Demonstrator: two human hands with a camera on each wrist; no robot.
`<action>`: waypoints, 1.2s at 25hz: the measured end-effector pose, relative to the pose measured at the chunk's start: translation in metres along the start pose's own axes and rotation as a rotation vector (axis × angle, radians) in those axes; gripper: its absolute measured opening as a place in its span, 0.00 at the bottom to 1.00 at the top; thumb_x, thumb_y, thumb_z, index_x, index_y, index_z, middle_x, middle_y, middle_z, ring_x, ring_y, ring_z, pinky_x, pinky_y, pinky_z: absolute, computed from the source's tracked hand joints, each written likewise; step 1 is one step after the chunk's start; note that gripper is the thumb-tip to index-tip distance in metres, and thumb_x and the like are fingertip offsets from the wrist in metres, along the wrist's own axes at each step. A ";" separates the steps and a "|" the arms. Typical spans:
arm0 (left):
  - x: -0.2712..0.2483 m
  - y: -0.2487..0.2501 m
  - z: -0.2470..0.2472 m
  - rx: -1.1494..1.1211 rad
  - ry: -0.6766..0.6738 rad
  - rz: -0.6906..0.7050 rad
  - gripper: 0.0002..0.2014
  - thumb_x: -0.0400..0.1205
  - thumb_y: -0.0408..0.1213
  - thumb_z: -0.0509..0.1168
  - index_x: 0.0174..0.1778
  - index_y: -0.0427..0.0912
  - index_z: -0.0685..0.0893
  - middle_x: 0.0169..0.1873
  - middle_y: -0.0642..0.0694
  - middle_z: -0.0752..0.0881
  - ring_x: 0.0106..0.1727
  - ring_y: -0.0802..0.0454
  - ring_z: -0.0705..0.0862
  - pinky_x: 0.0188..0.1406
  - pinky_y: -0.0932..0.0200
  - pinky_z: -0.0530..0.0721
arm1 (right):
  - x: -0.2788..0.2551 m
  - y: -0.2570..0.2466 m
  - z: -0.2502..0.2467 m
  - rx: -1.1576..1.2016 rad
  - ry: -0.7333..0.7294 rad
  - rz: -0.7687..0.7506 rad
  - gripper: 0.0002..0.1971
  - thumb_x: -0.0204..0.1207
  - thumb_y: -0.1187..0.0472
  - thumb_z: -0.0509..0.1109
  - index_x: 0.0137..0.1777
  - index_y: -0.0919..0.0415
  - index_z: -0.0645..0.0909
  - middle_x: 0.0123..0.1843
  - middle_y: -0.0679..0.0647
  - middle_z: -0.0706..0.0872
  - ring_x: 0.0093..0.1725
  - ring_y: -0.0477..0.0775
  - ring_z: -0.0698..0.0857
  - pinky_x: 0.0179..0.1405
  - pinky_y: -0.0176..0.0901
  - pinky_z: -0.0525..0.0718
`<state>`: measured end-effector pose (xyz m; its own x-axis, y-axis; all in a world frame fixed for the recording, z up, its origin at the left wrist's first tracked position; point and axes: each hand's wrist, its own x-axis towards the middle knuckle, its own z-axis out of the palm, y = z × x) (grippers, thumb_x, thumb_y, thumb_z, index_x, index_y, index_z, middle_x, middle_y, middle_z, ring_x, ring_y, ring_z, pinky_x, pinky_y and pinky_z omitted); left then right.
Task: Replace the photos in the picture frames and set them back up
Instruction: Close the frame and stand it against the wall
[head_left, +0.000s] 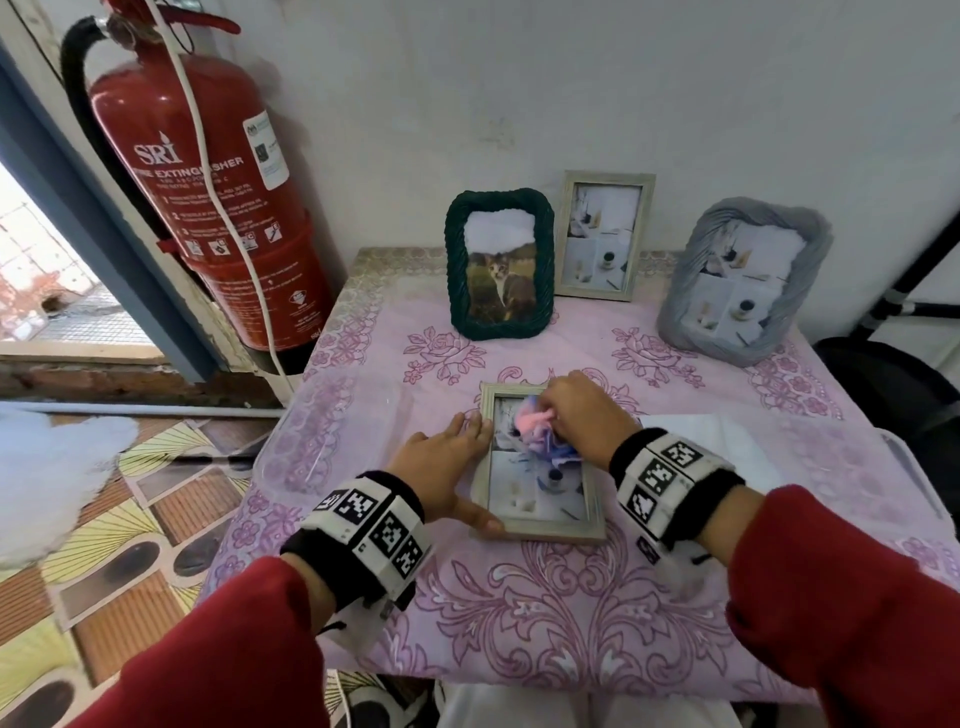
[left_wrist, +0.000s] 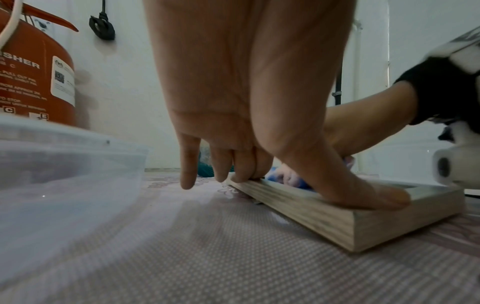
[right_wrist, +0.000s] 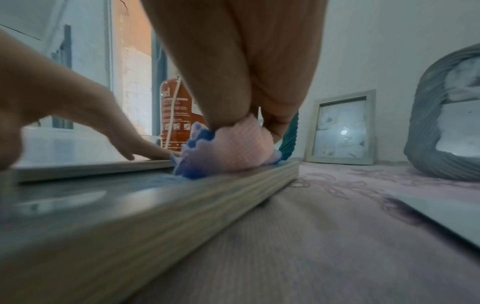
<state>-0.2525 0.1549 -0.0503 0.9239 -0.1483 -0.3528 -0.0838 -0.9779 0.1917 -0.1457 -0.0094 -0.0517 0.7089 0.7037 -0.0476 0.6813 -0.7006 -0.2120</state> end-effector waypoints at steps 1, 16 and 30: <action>0.001 -0.001 0.001 -0.012 0.000 0.009 0.56 0.68 0.61 0.72 0.83 0.42 0.47 0.84 0.44 0.45 0.84 0.51 0.47 0.79 0.46 0.61 | 0.008 0.001 -0.001 0.004 0.011 0.023 0.09 0.76 0.65 0.63 0.40 0.66 0.83 0.45 0.63 0.86 0.48 0.59 0.78 0.45 0.44 0.70; -0.002 0.010 -0.005 0.145 -0.011 -0.025 0.56 0.68 0.64 0.69 0.82 0.39 0.46 0.83 0.43 0.47 0.84 0.51 0.47 0.78 0.45 0.61 | -0.059 -0.020 0.007 -0.108 -0.126 -0.219 0.08 0.78 0.59 0.64 0.54 0.58 0.83 0.53 0.52 0.82 0.54 0.54 0.72 0.50 0.45 0.69; 0.002 -0.001 0.002 -0.016 0.010 0.034 0.55 0.68 0.62 0.71 0.82 0.40 0.50 0.83 0.41 0.47 0.84 0.50 0.48 0.78 0.47 0.63 | 0.024 -0.009 -0.007 0.052 -0.047 0.016 0.11 0.72 0.69 0.65 0.49 0.69 0.86 0.50 0.67 0.87 0.52 0.65 0.82 0.48 0.47 0.75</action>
<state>-0.2512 0.1555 -0.0529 0.9244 -0.1800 -0.3362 -0.1096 -0.9698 0.2180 -0.1334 0.0133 -0.0438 0.7092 0.6984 -0.0966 0.6590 -0.7053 -0.2612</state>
